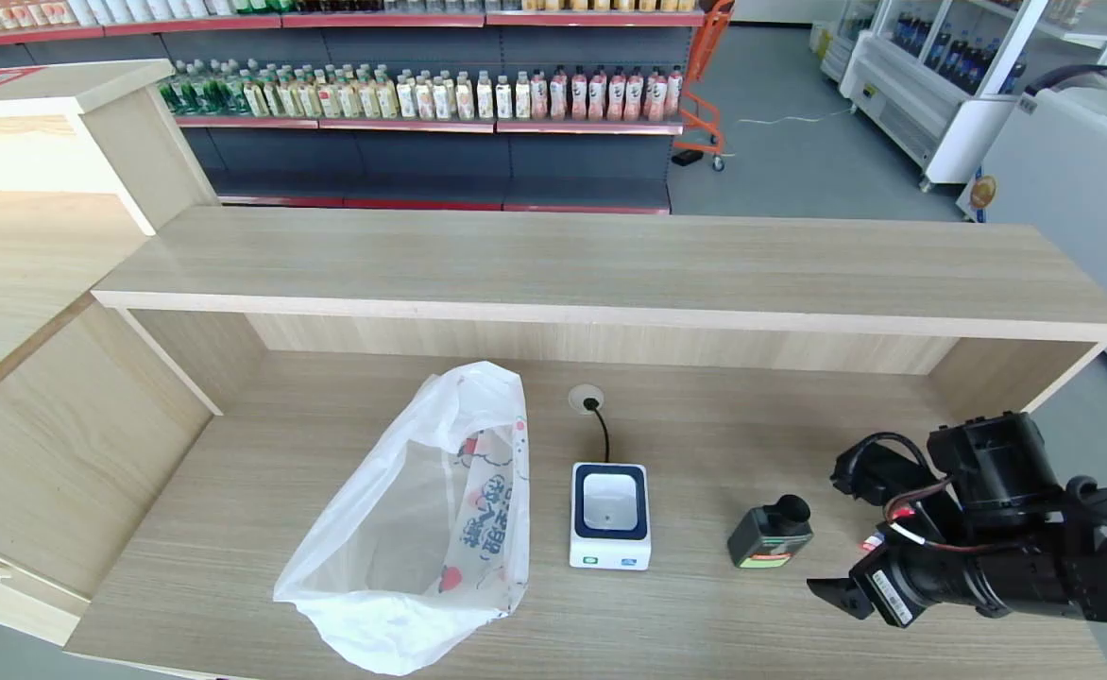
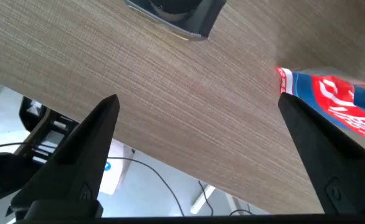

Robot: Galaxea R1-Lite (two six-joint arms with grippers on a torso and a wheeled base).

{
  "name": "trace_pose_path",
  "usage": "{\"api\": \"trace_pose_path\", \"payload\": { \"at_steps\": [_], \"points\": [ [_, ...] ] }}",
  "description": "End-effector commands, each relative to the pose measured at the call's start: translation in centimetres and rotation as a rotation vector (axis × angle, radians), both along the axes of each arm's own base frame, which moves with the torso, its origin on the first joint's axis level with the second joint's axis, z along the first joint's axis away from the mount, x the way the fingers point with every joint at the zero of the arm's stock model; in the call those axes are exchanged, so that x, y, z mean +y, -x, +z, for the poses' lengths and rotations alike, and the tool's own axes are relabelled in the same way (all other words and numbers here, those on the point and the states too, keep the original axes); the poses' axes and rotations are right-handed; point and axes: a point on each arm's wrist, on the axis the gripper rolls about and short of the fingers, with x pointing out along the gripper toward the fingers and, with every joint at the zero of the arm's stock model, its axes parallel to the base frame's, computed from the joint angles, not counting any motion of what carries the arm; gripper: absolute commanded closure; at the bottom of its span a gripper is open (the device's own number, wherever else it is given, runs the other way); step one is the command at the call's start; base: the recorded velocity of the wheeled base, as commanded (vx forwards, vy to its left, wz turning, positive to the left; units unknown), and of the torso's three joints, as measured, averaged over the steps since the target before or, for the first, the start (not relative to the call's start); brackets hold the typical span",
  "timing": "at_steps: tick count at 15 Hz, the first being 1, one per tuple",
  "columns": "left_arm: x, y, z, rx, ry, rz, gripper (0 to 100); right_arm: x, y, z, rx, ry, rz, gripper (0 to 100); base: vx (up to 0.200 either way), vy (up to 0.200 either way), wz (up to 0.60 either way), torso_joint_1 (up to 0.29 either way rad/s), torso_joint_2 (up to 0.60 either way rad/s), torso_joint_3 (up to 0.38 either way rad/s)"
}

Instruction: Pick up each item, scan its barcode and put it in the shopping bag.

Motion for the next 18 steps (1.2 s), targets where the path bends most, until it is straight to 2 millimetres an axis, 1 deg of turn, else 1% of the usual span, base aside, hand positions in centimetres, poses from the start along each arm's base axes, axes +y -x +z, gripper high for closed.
{"api": "trace_pose_path", "payload": {
  "at_steps": [1, 4, 7, 9, 12, 16, 17, 18],
  "points": [
    [0.0, 0.0, 0.0, 0.0, 0.0, 0.0, 0, 0.4, -1.5, -2.5, 0.036, 0.045, 0.041, 0, 0.0, 0.0, 0.0, 0.0, 0.0, 0.0],
    [0.0, 0.0, 0.0, 0.0, 0.0, 0.0, 0, 1.7, -3.0, -3.8, -0.004, 0.053, 0.099, 0, 0.0, 0.0, 0.0, 0.0, 0.0, 0.0],
    [0.0, 0.0, 0.0, 0.0, 0.0, 0.0, 0, 3.2, -4.5, -4.6, -0.061, 0.029, 0.139, 0, 0.0, 0.0, 0.0, 0.0, 0.0, 0.0],
    [0.0, 0.0, 0.0, 0.0, 0.0, 0.0, 0, 4.0, -4.9, -5.0, -0.071, -0.008, 0.189, 0, 0.0, 0.0, 0.0, 0.0, 0.0, 0.0],
    [0.0, 0.0, 0.0, 0.0, 0.0, 0.0, 0, 5.1, -5.4, -5.6, -0.101, -0.018, 0.219, 0, 0.0, 0.0, 0.0, 0.0, 0.0, 0.0],
    [0.0, 0.0, 0.0, 0.0, 0.0, 0.0, 0, 5.4, -5.7, -5.8, -0.124, -0.024, 0.225, 0, 0.0, 0.0, 0.0, 0.0, 0.0, 0.0],
    [0.0, 0.0, 0.0, 0.0, 0.0, 0.0, 0, 5.5, -5.7, -5.8, -0.126, -0.025, 0.225, 100, 0.0, 0.0, 0.0, 0.0, 0.0, 0.0],
    [0.0, 0.0, 0.0, 0.0, 0.0, 0.0, 0, 5.5, -5.8, -5.6, -0.132, -0.03, 0.222, 100, 0.0, 0.0, 0.0, 0.0, 0.0, 0.0]
  ]
}}
